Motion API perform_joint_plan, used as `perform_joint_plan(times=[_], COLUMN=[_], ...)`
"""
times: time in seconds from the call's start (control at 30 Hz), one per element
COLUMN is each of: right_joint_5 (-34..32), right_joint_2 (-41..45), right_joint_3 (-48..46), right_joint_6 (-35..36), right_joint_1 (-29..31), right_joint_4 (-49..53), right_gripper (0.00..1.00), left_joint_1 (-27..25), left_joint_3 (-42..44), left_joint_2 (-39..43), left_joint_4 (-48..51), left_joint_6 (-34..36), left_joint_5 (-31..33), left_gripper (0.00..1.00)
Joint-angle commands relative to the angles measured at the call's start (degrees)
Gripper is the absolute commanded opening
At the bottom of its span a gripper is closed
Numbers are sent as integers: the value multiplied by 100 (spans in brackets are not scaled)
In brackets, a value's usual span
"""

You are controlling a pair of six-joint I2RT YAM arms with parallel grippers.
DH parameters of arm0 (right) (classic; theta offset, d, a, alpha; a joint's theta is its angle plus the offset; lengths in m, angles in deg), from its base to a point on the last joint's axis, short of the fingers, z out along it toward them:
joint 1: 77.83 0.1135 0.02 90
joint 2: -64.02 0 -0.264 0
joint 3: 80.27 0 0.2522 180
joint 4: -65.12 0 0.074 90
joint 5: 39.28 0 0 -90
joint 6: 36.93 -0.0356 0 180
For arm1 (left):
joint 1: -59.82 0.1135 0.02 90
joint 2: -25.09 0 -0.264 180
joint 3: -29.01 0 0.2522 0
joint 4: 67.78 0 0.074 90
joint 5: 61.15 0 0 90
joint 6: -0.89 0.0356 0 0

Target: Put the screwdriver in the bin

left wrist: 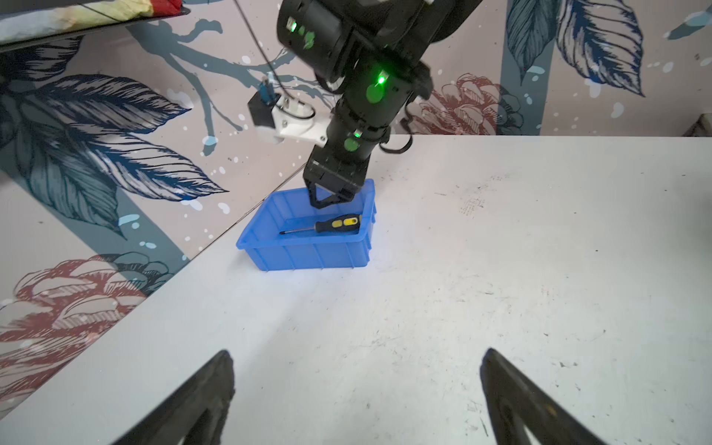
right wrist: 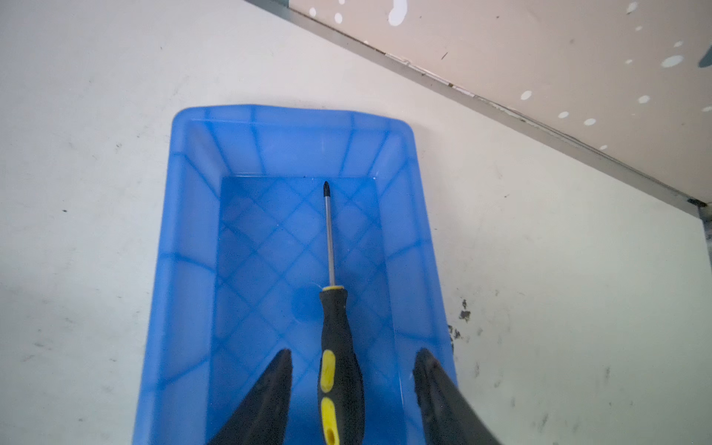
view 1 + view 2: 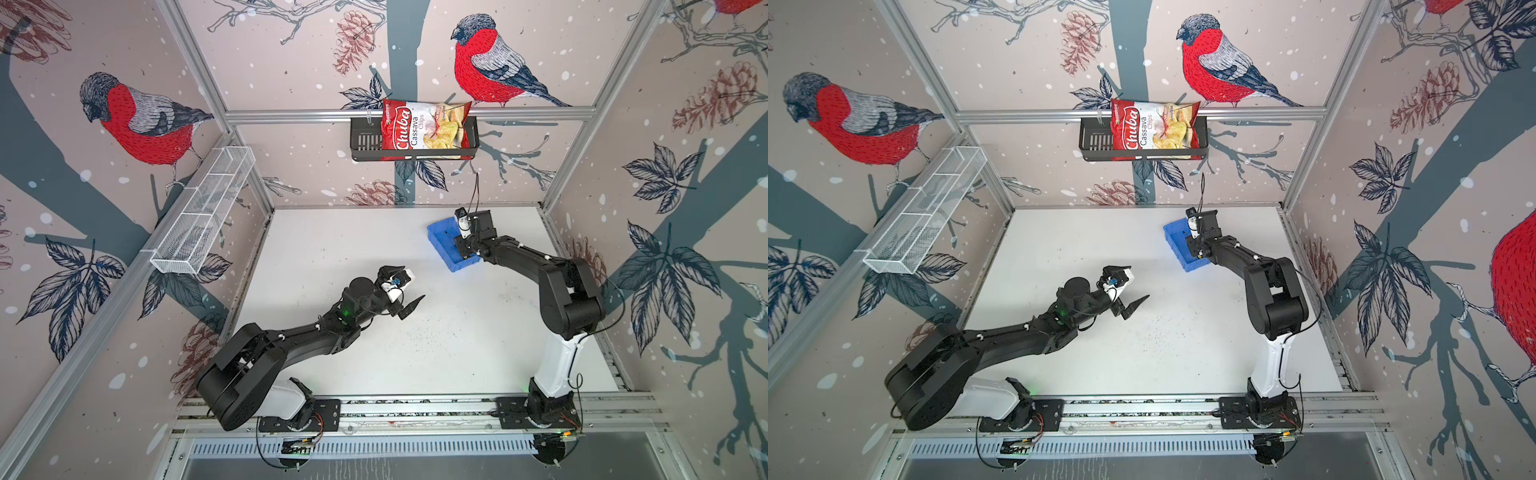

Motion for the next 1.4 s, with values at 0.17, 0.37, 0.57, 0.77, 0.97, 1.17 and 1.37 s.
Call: perform_joint_plan(times=[0.17, 0.37, 0.57, 0.77, 0.97, 1.17, 1.37], right_joint_5=[100, -222, -758, -1350, -1562, -1588, -1598], right_joint_2=[1307, 2328, 3262, 4009, 4076, 3708, 3100], right_joint_3=[-979, -1770, -2698, -3966, -4890, -5553, -5932], right_joint_6=[-426, -369, -606, -780, -1104, -1298, -1229], right_joint_1=[-64, -105, -342, -601, -779, -958, -1075], right_joint_4=[-1049, -1640, -2544, -3672, -4210, -5237, -6157], right_gripper=[66, 93, 100, 100, 100, 100, 99], left_joint_1=[485, 991, 1341, 1745, 2268, 2696, 2936], left_joint_3=[266, 620, 963, 1601, 2142, 2398, 2290], left_joint_2=[230, 469, 796, 1085, 1119, 551, 21], left_joint_4=[-304, -778, -971, -1459, -1899, -2834, -3546], left_joint_6=[173, 156, 65, -33, -326, -752, -948], left_joint_5=[589, 1084, 2262, 3421, 3915, 3731, 3564], left_gripper=[98, 98, 98, 98, 98, 98, 98])
